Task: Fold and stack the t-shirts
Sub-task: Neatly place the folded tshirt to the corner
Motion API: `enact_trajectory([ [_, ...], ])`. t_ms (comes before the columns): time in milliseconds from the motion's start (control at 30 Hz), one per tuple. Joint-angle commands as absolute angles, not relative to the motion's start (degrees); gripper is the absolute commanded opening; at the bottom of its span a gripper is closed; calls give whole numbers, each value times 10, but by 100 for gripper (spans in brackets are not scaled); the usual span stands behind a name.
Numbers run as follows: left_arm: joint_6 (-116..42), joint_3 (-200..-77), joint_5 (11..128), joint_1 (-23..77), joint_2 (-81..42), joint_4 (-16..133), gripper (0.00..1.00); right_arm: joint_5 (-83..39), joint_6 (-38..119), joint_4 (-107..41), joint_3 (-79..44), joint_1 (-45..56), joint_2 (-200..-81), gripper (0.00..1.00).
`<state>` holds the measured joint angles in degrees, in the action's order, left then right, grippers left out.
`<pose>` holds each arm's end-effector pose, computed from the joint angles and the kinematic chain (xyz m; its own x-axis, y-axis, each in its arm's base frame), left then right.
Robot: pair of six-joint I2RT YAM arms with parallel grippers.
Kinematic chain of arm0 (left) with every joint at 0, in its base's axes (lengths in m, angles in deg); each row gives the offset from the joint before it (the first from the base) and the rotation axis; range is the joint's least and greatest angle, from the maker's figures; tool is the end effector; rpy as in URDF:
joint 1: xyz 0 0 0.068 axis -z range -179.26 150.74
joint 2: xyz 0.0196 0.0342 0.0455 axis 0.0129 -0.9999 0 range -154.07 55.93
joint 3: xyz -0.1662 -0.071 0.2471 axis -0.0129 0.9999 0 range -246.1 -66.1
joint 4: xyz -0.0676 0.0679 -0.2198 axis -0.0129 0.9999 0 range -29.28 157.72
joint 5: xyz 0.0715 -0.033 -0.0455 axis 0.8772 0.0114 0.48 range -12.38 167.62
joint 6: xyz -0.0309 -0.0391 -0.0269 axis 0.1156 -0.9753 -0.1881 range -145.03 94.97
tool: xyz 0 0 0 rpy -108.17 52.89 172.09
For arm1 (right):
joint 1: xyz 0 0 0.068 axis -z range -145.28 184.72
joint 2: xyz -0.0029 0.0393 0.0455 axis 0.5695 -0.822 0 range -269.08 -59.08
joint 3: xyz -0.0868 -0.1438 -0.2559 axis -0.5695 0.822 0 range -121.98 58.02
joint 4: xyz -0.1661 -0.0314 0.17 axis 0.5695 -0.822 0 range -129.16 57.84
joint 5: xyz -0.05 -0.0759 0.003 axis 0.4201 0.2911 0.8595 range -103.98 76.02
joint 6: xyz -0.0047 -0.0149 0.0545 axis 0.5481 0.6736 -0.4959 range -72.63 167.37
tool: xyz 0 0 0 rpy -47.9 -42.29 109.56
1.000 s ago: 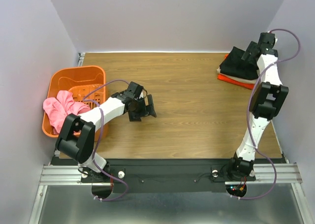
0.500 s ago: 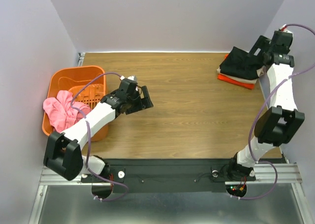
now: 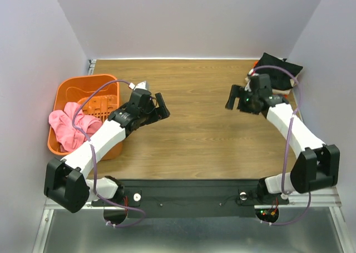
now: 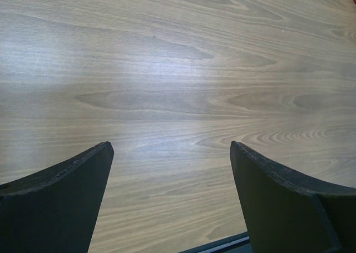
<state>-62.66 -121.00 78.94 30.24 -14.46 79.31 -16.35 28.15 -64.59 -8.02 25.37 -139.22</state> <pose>0.2126 -0.1193 0.3295 -0.6767 -0.3184 -0.6638 0.0789 0.8651 -0.4954 0.2727 0.0466 0.3291 -0.7388 0.2118 -0.6397 0.0560 0.9653 0.2549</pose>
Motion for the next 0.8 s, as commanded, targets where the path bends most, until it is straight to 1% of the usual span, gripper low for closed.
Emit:
enact_trajectory([
  [0,-622,-1211,808,302,-124,768,98,-174,244,-627,-18,206,-1323,100],
  [233,-612,-1221,816,304,-124,763,98,-186,243,-627,51,192,-1262,100],
  [767,-597,-1210,853,308,-93,769,98,-196,244,-626,37,192,-1261,100],
])
